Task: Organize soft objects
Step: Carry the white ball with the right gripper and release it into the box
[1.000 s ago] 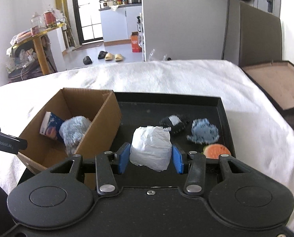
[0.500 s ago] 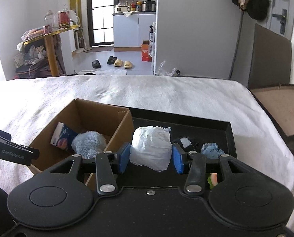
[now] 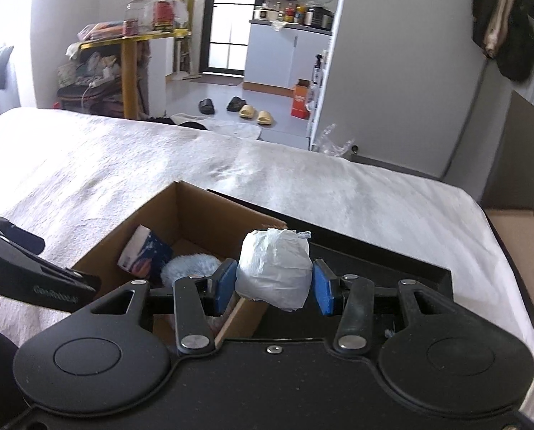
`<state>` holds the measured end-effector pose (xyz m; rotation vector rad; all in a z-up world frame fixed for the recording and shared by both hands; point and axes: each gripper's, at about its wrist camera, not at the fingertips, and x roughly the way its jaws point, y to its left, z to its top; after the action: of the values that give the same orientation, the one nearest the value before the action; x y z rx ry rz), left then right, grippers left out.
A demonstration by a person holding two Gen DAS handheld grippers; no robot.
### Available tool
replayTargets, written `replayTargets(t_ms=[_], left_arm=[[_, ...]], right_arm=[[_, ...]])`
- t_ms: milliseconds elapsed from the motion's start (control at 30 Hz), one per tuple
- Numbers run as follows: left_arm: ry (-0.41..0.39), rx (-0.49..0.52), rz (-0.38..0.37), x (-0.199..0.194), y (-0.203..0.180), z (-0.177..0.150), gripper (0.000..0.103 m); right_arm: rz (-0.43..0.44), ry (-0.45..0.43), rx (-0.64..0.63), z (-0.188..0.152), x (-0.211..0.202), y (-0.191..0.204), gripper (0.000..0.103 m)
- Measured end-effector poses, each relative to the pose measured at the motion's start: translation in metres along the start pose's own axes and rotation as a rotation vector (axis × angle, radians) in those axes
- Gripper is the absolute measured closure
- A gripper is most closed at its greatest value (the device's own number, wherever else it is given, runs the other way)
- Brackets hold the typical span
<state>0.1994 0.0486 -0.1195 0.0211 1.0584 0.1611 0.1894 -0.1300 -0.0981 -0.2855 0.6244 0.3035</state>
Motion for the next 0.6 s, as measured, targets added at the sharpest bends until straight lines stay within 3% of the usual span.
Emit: replayTargets(t_ms=[167, 267, 433, 600], left_arm=[[0.003, -0.019, -0.006, 0.004, 0.004, 0.0, 0.033], [0.014, -0.033, -0.017, 0.007, 0.007, 0.0, 0.043], [0.035, -0.059, -0.026, 0.013, 0.012, -0.001, 0.07], [0.037, -0.067, -0.05, 0.015, 0.013, -0.001, 0.081]], right_arm=[[0.017, -0.005, -0.06, 0.012, 0.006, 0.013, 0.057], [0.024, -0.004, -0.098, 0.018, 0.011, 0.022, 0.057], [0.021, 0.001, -0.133, 0.028, 0.017, 0.029, 0.057], [0.005, 0.021, -0.153, 0.027, 0.022, 0.031, 0.048]])
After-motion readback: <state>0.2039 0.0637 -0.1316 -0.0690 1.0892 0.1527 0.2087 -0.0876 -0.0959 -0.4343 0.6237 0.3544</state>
